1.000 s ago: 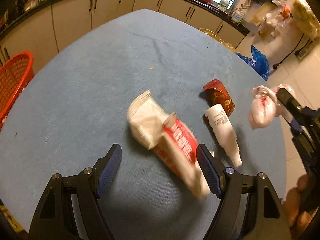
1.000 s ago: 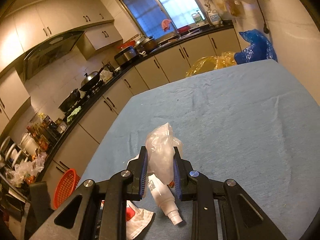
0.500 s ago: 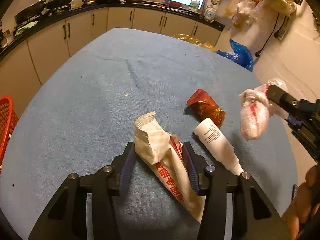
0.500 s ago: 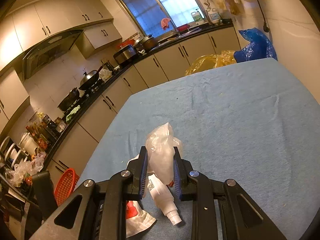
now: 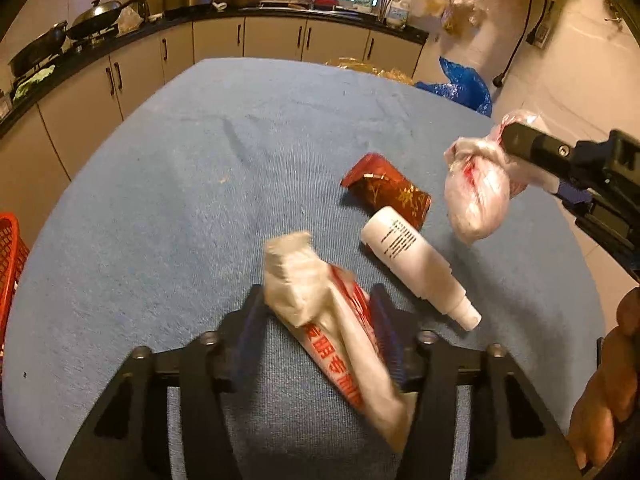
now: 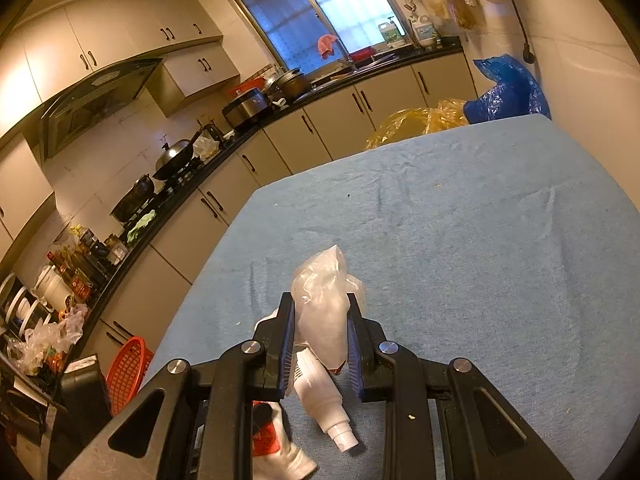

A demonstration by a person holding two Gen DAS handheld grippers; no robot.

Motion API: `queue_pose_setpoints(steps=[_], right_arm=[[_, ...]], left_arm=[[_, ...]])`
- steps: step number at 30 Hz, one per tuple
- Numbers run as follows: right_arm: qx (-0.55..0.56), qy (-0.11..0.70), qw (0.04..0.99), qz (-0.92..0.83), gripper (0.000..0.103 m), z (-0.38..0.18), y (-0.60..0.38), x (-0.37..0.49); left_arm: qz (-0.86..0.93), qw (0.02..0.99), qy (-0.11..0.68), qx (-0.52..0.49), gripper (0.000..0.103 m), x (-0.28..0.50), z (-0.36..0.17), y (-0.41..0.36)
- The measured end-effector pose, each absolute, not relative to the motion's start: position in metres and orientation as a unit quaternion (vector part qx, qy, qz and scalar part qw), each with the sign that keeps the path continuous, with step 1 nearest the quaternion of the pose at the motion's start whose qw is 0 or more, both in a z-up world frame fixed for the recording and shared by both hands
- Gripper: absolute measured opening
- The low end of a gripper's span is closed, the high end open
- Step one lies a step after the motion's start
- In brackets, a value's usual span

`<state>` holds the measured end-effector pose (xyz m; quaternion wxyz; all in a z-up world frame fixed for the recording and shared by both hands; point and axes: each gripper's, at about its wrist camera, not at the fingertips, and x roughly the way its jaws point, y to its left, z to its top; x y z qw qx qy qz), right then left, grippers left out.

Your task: Collect trash

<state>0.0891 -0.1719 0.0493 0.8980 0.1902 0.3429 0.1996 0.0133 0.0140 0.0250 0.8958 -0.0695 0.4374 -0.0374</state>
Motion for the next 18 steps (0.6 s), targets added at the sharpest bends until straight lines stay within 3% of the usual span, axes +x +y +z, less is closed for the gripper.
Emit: queue_pose_setpoints(steps=[4, 13, 18], right_arm=[[0.188, 0.342, 0.899, 0.199, 0.025, 0.049, -0.171, 0.088], [0.158, 0.343, 0.901, 0.214, 0.025, 0.048, -0.153, 0.085], [0.12, 0.338, 0.906, 0.227, 0.025, 0.047, -0.133, 0.078]], left_arm=[[-0.038, 0.904, 0.421, -0.065, 0.043, 0.013, 0.03, 0.019], [0.055, 0.949, 0.308, -0.043, 0.043, 0.003, 0.061, 0.058], [0.099, 0.952, 0.286, -0.042, 0.043, 0.008, 0.061, 0.076]])
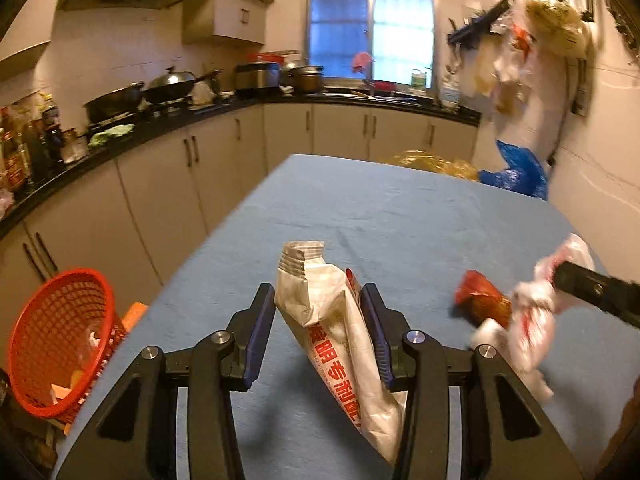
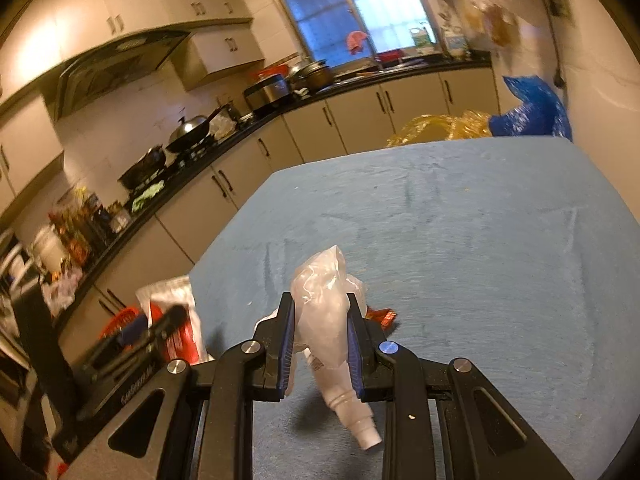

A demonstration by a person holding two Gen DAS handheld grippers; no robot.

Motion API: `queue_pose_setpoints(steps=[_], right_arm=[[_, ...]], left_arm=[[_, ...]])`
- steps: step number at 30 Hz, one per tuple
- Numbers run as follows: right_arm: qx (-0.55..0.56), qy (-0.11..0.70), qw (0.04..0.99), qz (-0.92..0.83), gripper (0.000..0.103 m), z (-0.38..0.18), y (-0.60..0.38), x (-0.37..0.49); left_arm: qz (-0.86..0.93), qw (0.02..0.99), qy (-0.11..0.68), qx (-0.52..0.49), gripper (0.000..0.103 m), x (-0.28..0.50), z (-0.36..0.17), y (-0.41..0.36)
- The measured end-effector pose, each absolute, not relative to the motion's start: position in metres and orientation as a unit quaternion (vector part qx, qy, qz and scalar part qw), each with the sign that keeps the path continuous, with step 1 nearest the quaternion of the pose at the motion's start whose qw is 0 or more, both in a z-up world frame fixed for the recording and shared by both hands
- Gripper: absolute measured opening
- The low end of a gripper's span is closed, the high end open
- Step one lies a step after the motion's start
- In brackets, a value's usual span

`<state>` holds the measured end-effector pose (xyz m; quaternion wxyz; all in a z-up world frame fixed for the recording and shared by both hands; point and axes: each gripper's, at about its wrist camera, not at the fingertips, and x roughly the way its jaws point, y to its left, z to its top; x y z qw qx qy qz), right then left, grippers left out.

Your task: Collect trash

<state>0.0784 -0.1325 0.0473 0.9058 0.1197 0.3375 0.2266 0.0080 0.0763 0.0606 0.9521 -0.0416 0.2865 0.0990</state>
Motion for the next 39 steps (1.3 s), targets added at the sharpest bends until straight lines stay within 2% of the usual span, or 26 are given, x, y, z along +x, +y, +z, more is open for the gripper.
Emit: queue_pose_setpoints(steps=[10, 39], right_arm=[[0.03, 0.308, 0.926, 0.215, 0.025, 0.046, -0.098, 0.061], [0.041, 0.315, 0.925, 0.207, 0.025, 0.044, -0.104, 0.062]], left_arm=[[0.119, 0.959, 0.257, -0.032, 0.043, 0.001, 0.06, 0.079], [0.117, 0.959, 0.257, -0.028, 0.044, -0.003, 0.057, 0.081]])
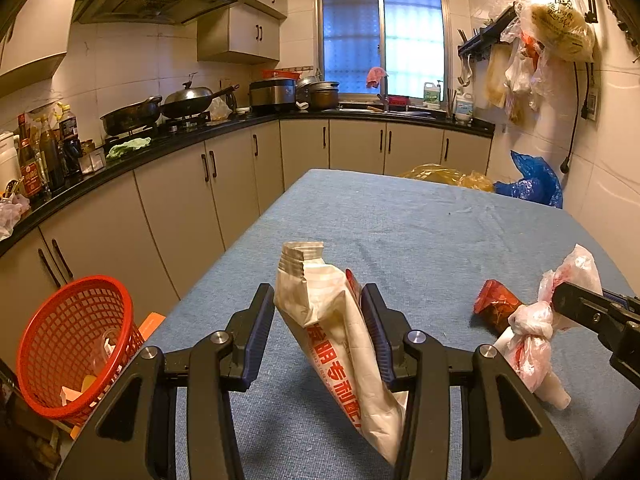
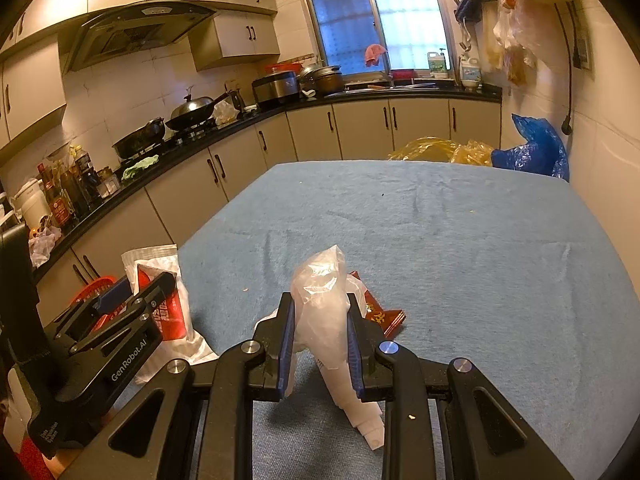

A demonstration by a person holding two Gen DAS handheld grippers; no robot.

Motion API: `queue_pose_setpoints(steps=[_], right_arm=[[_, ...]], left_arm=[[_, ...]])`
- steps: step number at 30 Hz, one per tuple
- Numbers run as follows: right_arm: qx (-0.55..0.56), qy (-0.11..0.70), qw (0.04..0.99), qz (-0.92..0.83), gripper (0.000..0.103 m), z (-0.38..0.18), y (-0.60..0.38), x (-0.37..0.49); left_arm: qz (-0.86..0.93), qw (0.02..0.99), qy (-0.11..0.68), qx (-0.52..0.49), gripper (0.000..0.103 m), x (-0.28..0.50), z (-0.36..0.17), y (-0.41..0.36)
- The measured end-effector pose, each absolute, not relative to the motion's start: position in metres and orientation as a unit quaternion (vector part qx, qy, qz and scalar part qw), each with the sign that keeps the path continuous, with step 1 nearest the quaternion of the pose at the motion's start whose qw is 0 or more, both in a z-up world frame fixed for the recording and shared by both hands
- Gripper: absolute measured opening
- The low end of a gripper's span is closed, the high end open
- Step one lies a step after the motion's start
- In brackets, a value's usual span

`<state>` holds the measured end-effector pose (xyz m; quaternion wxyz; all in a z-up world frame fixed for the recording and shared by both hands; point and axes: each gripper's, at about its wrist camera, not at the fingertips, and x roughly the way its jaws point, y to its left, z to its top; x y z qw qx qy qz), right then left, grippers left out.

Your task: Collect trash

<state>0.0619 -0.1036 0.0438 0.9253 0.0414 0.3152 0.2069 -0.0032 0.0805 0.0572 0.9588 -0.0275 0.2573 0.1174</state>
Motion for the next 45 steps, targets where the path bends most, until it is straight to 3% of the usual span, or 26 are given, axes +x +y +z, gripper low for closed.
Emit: queue_pose_setpoints(steps=[45], right_arm=[[0.062, 0.303, 0.93, 0.199, 0.025, 0.053, -0.113, 0.054]], left_arm=[[0.147, 0.96, 0.238, -0.031, 0.044, -0.052, 0.097, 0.081]])
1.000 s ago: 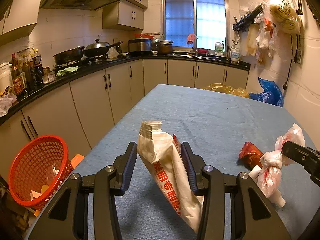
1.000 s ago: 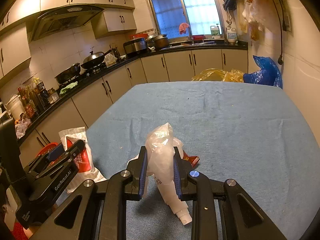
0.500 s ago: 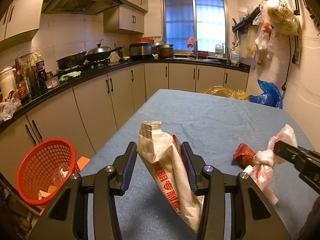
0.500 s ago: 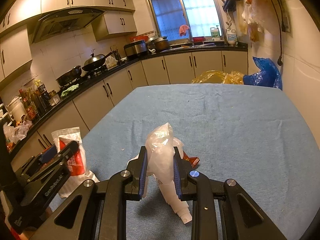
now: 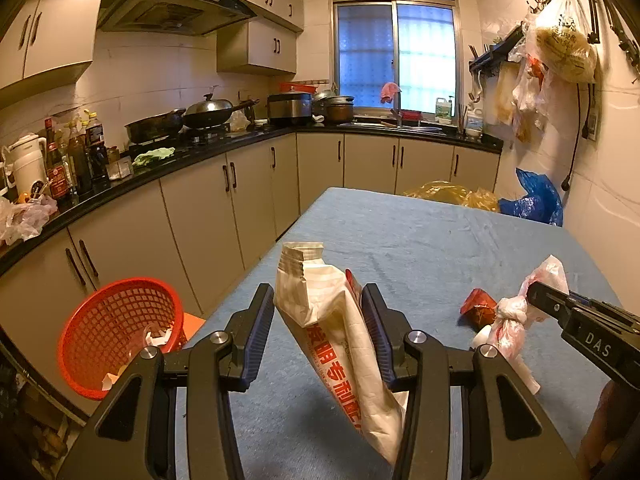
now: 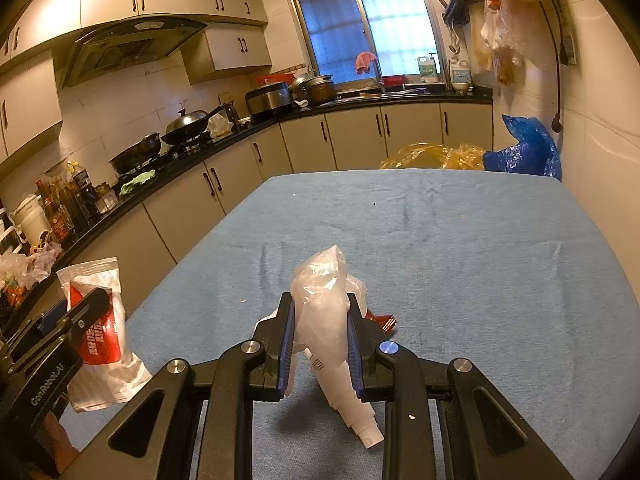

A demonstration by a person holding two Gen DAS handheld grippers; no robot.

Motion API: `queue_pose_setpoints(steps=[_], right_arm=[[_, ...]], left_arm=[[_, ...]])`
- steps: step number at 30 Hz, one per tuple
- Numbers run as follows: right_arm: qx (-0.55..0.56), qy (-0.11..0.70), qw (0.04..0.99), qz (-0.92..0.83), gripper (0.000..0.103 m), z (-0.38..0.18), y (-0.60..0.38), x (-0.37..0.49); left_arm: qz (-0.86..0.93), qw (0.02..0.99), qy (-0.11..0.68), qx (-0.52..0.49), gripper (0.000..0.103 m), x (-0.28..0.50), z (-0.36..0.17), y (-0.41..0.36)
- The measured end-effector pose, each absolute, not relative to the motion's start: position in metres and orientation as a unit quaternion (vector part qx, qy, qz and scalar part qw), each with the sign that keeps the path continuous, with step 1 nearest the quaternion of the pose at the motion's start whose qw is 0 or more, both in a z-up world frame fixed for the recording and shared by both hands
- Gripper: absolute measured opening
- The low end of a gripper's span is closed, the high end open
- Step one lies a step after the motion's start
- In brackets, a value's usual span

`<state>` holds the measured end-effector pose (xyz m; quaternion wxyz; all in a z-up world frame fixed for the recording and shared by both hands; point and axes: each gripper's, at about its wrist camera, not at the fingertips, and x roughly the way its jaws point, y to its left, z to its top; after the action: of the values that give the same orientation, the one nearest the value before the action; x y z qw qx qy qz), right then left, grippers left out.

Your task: Collect trash

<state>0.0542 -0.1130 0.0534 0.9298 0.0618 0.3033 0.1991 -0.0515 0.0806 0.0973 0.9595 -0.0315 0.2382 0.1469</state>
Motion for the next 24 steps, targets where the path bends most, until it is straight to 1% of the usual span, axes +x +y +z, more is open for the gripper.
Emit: queue_pose_setpoints(steps=[13, 24], right_arm=[[0.054, 0.292, 0.931, 0.213, 0.025, 0.062, -0.106, 0.051], [0.026, 0.281, 0.93, 0.235, 0.025, 0.081, -0.073, 0.022]], left_arm=[[0.157, 0.96, 0.23, -0.037, 0.044, -0.073, 0.105, 0.087], [0.169, 0.959, 0.218, -0.063, 0.044, -0.091, 0.11, 0.124]])
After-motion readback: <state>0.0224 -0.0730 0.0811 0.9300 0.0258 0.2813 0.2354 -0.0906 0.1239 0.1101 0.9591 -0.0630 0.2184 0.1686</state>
